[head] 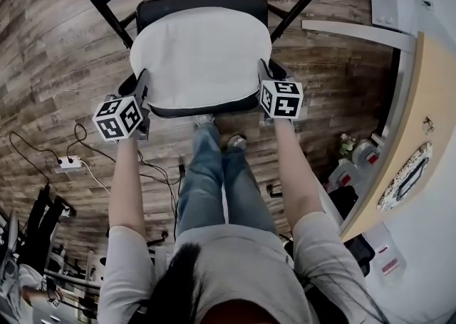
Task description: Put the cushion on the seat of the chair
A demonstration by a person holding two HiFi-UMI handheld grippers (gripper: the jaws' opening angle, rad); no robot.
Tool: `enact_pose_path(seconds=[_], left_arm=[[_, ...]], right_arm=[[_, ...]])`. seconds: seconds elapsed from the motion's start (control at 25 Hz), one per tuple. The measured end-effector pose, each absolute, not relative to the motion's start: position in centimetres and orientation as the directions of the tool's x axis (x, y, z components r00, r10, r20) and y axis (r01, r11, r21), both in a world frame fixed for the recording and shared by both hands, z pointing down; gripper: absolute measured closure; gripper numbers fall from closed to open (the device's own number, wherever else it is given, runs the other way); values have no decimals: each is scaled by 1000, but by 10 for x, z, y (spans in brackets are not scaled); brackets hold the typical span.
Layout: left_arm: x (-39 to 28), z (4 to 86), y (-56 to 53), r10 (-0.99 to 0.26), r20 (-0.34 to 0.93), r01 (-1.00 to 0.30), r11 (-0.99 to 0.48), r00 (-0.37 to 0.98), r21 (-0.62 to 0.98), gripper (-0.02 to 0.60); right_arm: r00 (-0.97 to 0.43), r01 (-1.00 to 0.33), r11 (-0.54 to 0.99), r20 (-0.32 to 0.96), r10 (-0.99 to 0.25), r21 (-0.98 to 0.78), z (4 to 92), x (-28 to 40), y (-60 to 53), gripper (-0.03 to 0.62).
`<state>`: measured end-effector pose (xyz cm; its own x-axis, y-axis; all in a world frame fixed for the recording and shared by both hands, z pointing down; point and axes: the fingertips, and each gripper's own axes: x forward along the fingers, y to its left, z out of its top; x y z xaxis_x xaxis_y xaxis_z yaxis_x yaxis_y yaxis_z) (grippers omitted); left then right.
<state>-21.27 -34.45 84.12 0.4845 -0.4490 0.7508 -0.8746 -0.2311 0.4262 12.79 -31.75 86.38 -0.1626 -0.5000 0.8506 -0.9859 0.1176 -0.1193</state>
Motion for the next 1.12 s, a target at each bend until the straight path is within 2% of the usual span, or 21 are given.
enact_pose_path(seconds=[0.24,0.72,0.84,1.0,1.12], left_arm=[[-211,859,-340,-408,782,-881,-258,471,396,512],[-217,876,-340,-394,797,-889,-240,457,390,485],[-220,875,-341,-418,792,-894,-244,446,375,463],[-226,873,-338,-433,800,-901,-317,415,296,398],[-231,865,-338,-461,787,-902,-335,410,274,390]], right_arm=[[-152,-987,124,877,-456,-106,880,130,-308,536],[-127,-990,118,885,-449,-83,896,133,-307,522],[-116,-991,111,880,-460,-73,894,135,-308,510],[-100,-992,112,867,-487,-52,886,136,-310,505],[-102,-993,98,847,-522,-59,876,138,-313,500]])
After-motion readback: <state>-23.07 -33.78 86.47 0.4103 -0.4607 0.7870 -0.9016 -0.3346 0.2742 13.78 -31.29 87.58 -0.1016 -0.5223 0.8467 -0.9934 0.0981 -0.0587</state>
